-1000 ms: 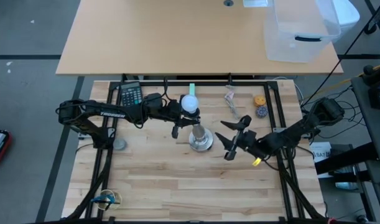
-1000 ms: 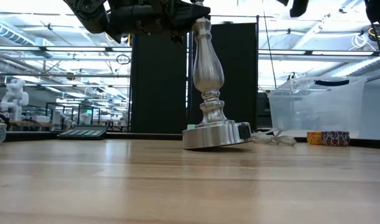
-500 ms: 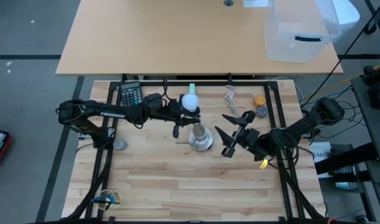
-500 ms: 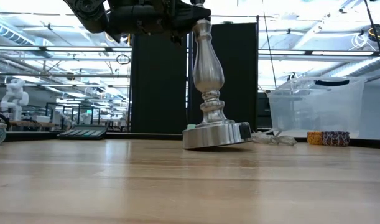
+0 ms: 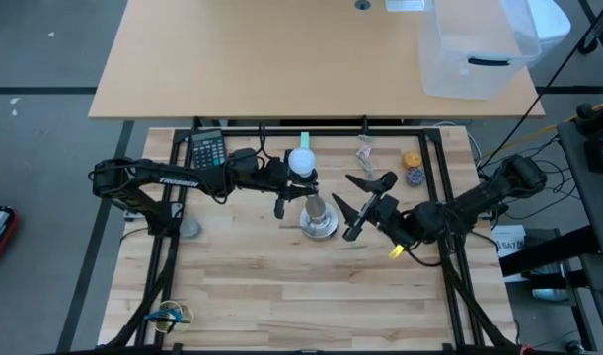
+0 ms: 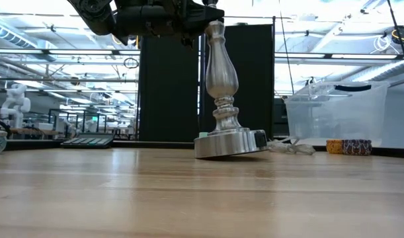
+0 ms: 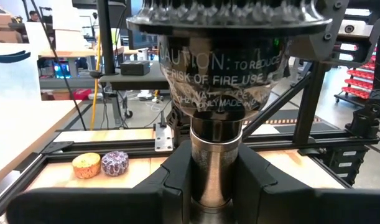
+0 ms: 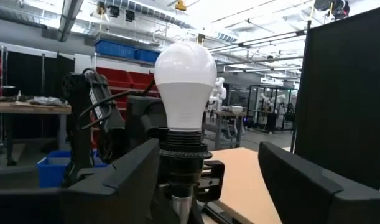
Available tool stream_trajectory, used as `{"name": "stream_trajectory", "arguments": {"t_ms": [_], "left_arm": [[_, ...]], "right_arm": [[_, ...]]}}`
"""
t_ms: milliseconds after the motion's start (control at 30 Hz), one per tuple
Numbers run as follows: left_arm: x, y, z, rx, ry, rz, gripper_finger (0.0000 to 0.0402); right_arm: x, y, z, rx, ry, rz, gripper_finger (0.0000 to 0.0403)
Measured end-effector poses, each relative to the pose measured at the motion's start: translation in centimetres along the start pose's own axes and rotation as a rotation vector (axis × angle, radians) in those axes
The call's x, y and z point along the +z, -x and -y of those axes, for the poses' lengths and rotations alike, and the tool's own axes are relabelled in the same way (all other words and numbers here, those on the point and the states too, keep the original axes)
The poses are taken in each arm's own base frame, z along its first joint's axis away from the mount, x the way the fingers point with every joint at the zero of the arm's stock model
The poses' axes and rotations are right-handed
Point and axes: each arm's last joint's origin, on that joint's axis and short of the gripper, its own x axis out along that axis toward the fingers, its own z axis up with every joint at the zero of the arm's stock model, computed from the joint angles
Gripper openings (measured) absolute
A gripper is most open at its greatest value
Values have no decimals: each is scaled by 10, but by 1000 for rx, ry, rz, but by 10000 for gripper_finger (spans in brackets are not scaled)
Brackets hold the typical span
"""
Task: Screw lightbulb
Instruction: Remove the white lightbulb from the desk lamp
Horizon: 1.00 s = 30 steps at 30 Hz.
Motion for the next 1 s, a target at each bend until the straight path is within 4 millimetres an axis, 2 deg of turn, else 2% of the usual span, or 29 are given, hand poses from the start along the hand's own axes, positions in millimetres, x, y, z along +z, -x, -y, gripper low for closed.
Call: {"name": "stream_trajectory", "arguments": {"t_ms": [200,400,600,833,1000], "left_arm": [[0,0,0,1,0,-1,74],[0,0,0,1,-1,-1,74],[0,0,0,2,0,-1,74],[0,0,0,2,-1,-1,74],[0,0,0,2,-1,-1,74]], "right_arm": [[0,-1,1,-3,-14,1,285],[-1,-9,5,11,-46,21,288],[19,-29,0,51,8,4,288],[48,-58,-5,93,4,-110,288],[55,-78,-13,77,49,-167,288]]}}
